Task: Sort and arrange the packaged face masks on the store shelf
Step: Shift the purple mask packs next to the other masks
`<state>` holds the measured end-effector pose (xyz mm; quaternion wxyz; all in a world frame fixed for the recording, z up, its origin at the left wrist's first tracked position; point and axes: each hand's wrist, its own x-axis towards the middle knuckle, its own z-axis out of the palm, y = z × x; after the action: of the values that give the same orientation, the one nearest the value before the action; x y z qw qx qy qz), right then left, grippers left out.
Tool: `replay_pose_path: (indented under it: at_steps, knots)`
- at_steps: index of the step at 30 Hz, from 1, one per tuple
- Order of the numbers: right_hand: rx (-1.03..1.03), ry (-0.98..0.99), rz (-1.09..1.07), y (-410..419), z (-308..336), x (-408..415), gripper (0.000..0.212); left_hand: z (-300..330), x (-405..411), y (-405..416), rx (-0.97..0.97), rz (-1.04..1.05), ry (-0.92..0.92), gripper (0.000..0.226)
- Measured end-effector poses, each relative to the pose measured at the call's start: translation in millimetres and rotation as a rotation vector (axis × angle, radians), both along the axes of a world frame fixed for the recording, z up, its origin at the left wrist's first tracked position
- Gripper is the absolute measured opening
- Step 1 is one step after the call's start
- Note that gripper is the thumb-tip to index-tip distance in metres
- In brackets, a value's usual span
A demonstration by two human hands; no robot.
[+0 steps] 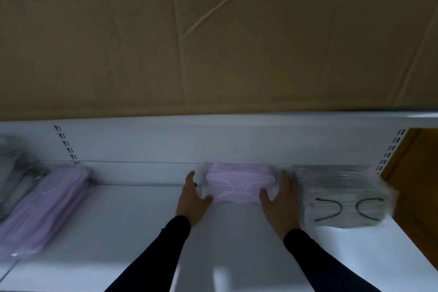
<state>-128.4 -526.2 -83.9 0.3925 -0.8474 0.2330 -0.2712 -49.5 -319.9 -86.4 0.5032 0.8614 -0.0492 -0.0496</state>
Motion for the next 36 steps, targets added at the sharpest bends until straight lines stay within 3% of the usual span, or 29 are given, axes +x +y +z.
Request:
replay_pose_path:
  at_steps: [3, 8, 15, 18, 22, 24, 28, 33, 36]
  knots:
    - [-0.072, -0.101, 0.089, 11, 14, -3, 0.064, 14, -8, 19, 0.005, 0.041, -0.033, 0.085]
    - [-0.106, -0.081, 0.382, 69, 36, 17, 0.048, 48, -20, 82, 0.015, 0.168, -0.147, 0.063]
    - [-0.015, 0.126, 0.724, 210, 46, 50, 0.039, 69, -27, 226, 0.259, 0.437, -0.193, 0.044]
    - [0.033, 0.274, 0.81, 273, 47, 61, 0.039, 64, -27, 287, 0.229, 0.519, -0.186, 0.036]
    - [0.128, 0.437, 0.827, 350, 44, 78, 0.04, 54, -12, 347, 0.276, 0.478, -0.138, 0.04]
    - [0.123, 0.472, 0.815, 380, 39, 91, 0.024, 51, 5, 366, 0.345, 0.409, -0.07, 0.042]
    - [0.213, 0.489, 0.725, 423, 21, 117, 0.035, 47, 34, 385, 0.473, 0.341, 0.044, 0.05]
    - [0.277, 0.526, 0.682, 450, -1, 136, 0.032, 40, 57, 397, 0.377, 0.264, 0.182, 0.07]
    - [0.289, 0.549, 0.665, 454, -11, 140, 0.033, 43, 61, 400, 0.368, 0.264, 0.188, 0.058]
